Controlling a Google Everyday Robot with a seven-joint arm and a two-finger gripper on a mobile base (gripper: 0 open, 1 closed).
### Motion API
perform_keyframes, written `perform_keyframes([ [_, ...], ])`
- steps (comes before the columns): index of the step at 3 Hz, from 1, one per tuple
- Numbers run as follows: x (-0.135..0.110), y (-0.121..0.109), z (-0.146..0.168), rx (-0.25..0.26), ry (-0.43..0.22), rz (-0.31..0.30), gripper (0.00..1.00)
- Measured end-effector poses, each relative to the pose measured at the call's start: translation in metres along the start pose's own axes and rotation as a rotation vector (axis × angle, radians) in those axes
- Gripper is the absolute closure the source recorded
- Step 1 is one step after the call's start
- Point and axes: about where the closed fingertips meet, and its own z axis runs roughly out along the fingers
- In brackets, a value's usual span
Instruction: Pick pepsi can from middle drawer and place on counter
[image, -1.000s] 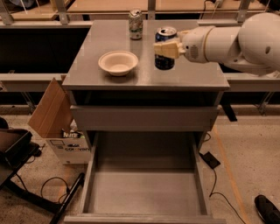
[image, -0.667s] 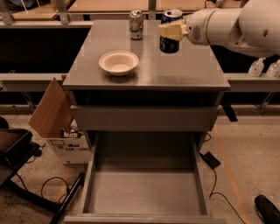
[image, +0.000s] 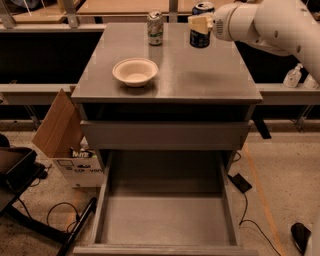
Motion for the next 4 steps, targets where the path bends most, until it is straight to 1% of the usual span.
perform_keyframes([
  [1,0.025,-0.029,0.014,0.089,-0.007,0.03,1.0],
  [2,0.063,-0.058,0.02,0.185,0.023,0.051,1.0],
  [3,0.089,-0.071,0.022,0.216,0.053,0.077,1.0],
  [4,0.121,-0.07,0.032,0.192,0.098,0.161,0.82],
])
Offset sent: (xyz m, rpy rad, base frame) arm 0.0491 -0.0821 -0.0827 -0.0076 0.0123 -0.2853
